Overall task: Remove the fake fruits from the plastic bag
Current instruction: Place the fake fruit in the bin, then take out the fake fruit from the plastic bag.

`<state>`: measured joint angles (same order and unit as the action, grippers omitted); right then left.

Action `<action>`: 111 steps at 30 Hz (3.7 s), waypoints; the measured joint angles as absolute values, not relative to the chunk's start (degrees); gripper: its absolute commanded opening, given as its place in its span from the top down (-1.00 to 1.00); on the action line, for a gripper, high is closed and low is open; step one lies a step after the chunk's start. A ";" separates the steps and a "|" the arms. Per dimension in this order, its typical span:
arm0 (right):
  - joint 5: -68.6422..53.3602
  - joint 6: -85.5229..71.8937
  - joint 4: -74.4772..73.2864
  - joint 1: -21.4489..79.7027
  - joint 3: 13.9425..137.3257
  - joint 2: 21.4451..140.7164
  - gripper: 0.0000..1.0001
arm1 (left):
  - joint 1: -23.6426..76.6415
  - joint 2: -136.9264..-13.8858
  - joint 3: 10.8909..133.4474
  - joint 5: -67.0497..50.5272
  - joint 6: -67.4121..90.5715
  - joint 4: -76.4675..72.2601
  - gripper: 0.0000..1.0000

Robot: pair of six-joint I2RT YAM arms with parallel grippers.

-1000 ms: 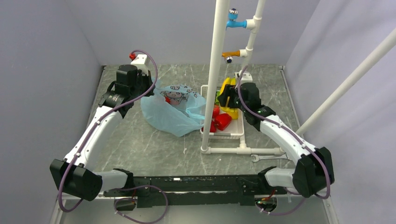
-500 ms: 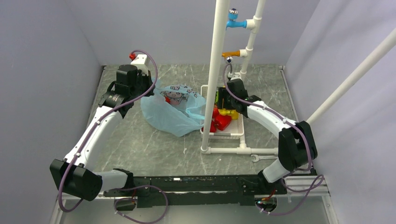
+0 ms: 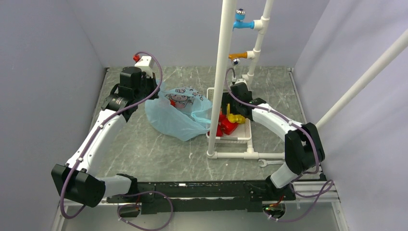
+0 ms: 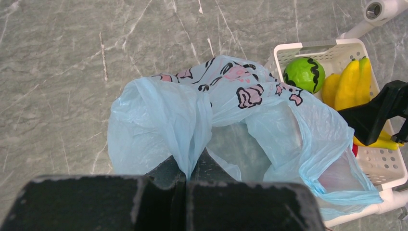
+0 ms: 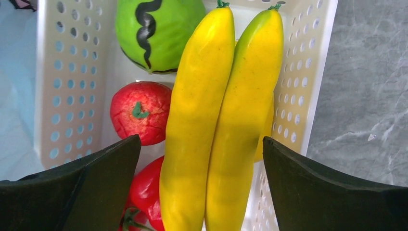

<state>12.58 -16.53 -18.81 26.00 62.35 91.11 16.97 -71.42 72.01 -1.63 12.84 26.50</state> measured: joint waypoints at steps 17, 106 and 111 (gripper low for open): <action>-1.74 -16.01 -16.05 26.17 69.23 78.76 -0.66 | 16.97 -70.67 71.59 -1.41 12.95 26.06 1.00; -21.39 -24.27 21.47 42.74 78.22 117.95 -0.99 | 15.29 -66.52 70.04 -2.74 20.16 43.00 -0.97; -19.11 -22.37 21.43 42.74 84.73 123.50 -0.99 | 15.25 -66.46 60.86 -1.15 17.45 43.40 -0.07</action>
